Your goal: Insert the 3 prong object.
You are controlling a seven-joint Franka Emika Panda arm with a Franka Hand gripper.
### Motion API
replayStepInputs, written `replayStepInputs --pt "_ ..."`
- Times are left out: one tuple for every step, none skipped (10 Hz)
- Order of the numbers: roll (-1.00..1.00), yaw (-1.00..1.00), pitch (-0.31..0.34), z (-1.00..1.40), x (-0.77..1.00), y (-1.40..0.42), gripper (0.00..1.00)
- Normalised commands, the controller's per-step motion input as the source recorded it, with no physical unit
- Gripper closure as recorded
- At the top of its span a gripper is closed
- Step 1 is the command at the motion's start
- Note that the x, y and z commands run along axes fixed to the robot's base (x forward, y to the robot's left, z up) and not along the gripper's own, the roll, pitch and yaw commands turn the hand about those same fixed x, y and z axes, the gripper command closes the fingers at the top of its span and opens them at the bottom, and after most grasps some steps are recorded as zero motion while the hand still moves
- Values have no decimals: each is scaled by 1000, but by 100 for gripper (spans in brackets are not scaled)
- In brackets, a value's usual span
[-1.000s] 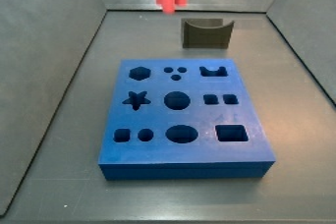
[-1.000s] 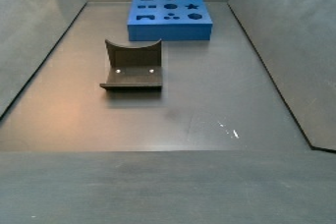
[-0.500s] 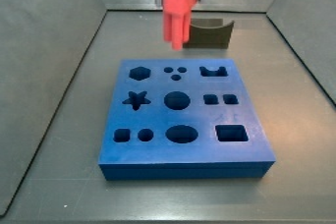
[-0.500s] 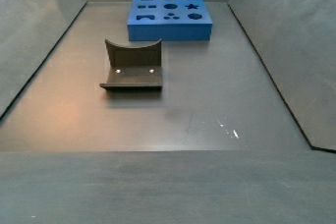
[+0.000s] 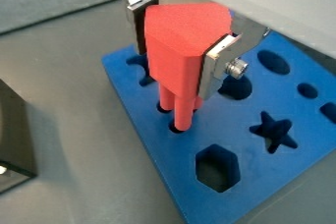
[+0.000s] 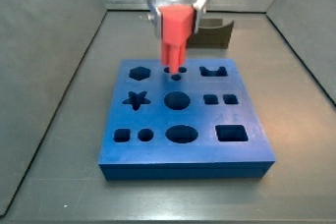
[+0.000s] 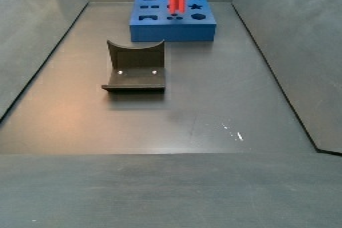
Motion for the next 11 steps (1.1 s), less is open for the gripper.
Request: replayStepInputs --pt "0 0 0 -17 0 0 100" --pt "0 0 0 -89 0 0 100" --pt "0 0 0 -257 129 0 100" --pt "0 -100 0 -329 234 23 100" --pt "0 -154 1 -326 286 77 100" --pt "0 -169 13 -323 246 103 100" --pt "13 -123 6 -291 126 140 100" --pt "0 -54 -10 -340 0 66 100" --pt "-11 -37 -66 -377 0 26 100" --pt "0 0 -107 -414 0 0 100" --pt "0 0 -66 -397 9 0 100"
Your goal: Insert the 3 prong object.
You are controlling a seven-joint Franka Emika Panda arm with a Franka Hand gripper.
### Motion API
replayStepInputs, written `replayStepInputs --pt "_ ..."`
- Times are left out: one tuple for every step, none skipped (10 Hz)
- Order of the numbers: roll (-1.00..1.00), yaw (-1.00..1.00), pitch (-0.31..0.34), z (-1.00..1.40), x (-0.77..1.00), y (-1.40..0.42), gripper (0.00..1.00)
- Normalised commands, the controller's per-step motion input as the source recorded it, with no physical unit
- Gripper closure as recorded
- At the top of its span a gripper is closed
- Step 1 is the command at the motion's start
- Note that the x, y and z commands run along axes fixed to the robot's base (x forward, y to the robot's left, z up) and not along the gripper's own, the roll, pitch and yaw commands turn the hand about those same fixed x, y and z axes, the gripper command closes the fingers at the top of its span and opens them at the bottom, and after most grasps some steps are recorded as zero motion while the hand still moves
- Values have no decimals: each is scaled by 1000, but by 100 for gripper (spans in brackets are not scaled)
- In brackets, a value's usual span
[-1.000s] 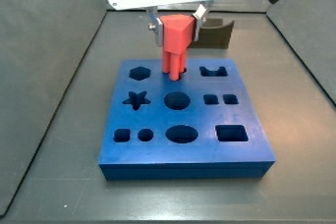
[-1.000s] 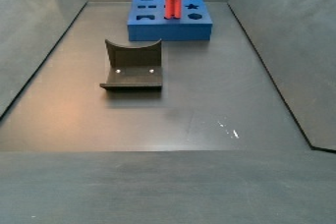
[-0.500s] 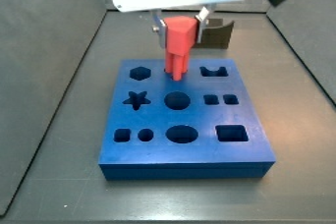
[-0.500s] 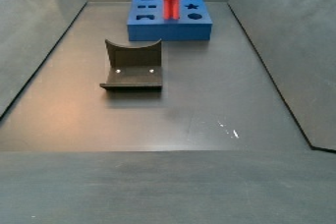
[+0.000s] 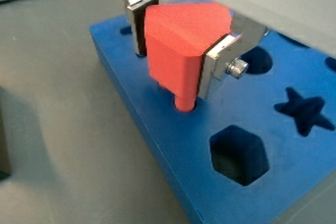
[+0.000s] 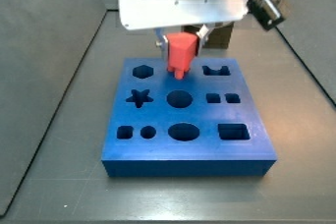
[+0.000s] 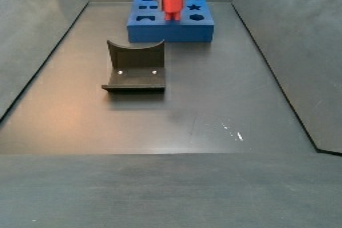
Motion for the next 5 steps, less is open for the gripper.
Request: replayStepInputs --pt "14 0 0 -323 120 23 100" --pt "0 0 0 -203 160 126 100" --pt "-1 0 -39 -31 0 51 100" --pt "0 0 -43 0 -9 0 100" --pt "0 0 0 0 0 0 100"
